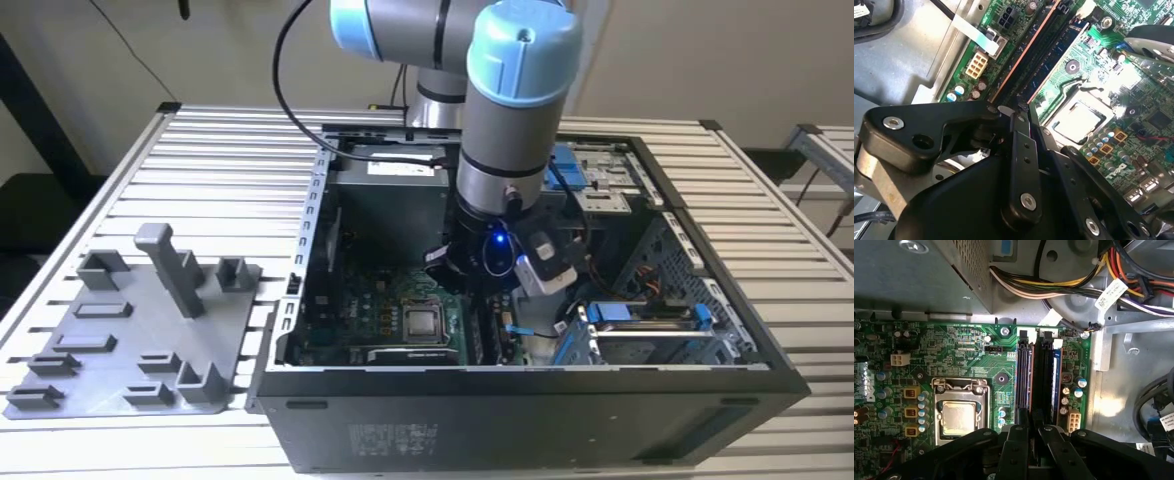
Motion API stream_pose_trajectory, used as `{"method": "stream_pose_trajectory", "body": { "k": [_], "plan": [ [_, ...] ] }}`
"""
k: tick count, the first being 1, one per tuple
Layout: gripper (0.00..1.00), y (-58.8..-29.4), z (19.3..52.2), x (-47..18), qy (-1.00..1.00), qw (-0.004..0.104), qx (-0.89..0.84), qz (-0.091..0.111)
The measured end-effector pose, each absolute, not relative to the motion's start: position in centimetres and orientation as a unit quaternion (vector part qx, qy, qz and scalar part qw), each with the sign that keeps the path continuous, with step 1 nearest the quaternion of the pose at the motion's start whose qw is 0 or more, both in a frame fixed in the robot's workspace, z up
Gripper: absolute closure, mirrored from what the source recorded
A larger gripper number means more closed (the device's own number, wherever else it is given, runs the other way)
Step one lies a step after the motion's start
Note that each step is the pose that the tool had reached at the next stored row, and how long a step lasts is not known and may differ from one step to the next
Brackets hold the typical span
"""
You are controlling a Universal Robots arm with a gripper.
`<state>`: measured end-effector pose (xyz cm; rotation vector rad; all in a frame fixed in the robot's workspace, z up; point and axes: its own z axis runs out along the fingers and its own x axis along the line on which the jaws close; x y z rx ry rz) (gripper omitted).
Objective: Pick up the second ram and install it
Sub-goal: 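Insert the second ram into the second slot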
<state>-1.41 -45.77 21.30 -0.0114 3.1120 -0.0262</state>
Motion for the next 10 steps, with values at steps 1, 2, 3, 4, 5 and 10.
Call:
{"method": "stream_pose_trajectory", "body": {
  "k": [1,2,3,4,5,10],
  "plan": [
    [0.78,-45.8,21.3,-1.4,1.000,0.015,-0.004,-0.009],
    [0.78,-45.8,21.3,-1.4,1.000,0.015,-0.004,-0.009],
    [0.78,-45.8,21.3,-1.4,1.000,0.015,-0.004,-0.009],
    [0.72,-45.8,21.3,-1.4,1.000,0.015,-0.004,-0.009],
    [0.72,-45.8,21.5,-1.4,1.000,0.015,-0.004,-0.009],
    [0.72,-45.8,23.7,-1.4,1.000,0.015,-0.004,-0.009]
  ]
}}
